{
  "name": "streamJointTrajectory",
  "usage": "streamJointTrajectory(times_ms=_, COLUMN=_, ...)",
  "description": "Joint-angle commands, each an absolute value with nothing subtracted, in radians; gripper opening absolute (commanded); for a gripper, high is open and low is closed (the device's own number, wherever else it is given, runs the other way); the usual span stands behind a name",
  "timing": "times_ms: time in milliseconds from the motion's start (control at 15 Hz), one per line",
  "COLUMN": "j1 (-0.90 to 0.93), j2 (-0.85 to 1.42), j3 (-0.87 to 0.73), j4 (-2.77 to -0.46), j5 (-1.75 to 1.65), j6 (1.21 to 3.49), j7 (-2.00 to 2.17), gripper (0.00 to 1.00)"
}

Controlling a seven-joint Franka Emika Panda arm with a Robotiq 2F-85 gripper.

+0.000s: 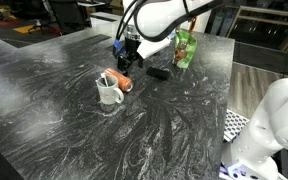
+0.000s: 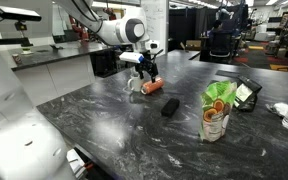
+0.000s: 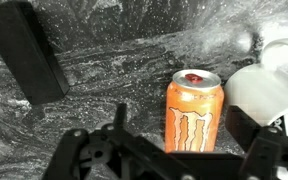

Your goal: Put the orange can upright

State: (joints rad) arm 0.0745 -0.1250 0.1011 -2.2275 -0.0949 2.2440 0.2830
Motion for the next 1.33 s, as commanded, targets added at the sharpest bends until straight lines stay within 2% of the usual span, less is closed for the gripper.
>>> streamJointTrajectory(times_ms=0, j1=0.068, j2=-0.114, j3=0.097, j4=-2.264, j5=-0.086, j6=2.344, j7=0.272, gripper=1.0)
streamJointTrajectory(times_ms=333, j1=0.072, j2=-0.056, j3=0.092, j4=-2.261, j5=-0.057, j6=2.441, j7=0.235, gripper=1.0)
streamJointTrajectory(times_ms=733, j1=0.073, j2=0.006, j3=0.089, j4=-2.25, j5=-0.006, j6=2.455, j7=0.212, gripper=1.0)
streamJointTrajectory(times_ms=1267, j1=0.067, j2=-0.008, j3=0.082, j4=-2.243, j5=-0.249, j6=2.403, j7=0.416, gripper=1.0)
